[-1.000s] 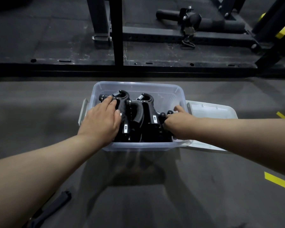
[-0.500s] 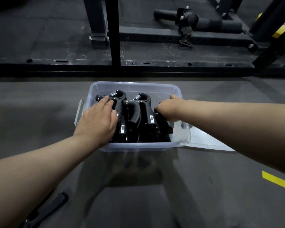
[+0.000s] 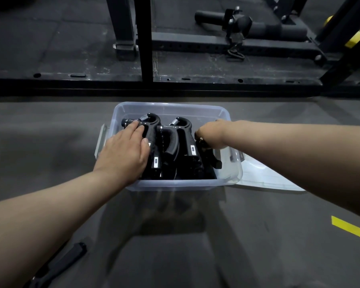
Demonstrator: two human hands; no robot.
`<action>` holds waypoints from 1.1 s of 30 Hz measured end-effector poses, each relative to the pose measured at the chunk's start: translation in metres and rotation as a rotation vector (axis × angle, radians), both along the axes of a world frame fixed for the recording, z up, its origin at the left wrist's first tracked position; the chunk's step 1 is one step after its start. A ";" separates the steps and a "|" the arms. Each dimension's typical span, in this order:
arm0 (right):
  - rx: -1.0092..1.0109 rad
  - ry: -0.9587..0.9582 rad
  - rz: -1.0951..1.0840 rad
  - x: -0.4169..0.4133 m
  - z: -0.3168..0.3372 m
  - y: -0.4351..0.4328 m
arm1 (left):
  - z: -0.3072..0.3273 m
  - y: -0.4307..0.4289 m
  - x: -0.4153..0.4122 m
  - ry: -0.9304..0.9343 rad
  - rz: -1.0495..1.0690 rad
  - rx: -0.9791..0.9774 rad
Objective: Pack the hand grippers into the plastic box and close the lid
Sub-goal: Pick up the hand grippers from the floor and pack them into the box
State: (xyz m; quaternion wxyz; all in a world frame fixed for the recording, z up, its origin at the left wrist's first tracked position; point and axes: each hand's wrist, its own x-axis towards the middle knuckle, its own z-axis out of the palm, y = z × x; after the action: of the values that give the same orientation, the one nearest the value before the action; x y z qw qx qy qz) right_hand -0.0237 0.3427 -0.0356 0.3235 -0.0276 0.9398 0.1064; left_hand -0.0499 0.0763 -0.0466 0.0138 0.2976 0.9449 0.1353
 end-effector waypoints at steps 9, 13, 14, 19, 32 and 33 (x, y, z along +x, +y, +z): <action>0.055 -0.065 0.047 -0.002 -0.004 -0.007 | 0.001 0.000 0.000 0.002 0.000 -0.002; 0.169 -0.002 0.131 -0.002 -0.007 0.004 | 0.001 0.001 0.000 -0.001 0.001 -0.006; 0.207 0.003 0.152 -0.001 -0.005 0.007 | 0.001 0.001 0.000 -0.002 0.003 -0.006; 0.219 -0.057 0.119 0.018 0.002 0.019 | 0.001 0.001 -0.001 -0.001 0.000 -0.003; 0.131 0.127 0.277 0.062 0.009 -0.011 | 0.000 0.001 -0.001 0.015 -0.003 0.004; 0.110 0.129 0.287 0.063 0.011 -0.011 | -0.001 0.001 -0.001 0.016 -0.005 0.005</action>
State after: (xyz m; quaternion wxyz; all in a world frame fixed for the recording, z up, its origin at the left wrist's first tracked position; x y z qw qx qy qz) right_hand 0.0388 0.3319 -0.0247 0.2452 -0.1369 0.9378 0.2041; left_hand -0.0512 0.0774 -0.0473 0.0060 0.3009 0.9440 0.1354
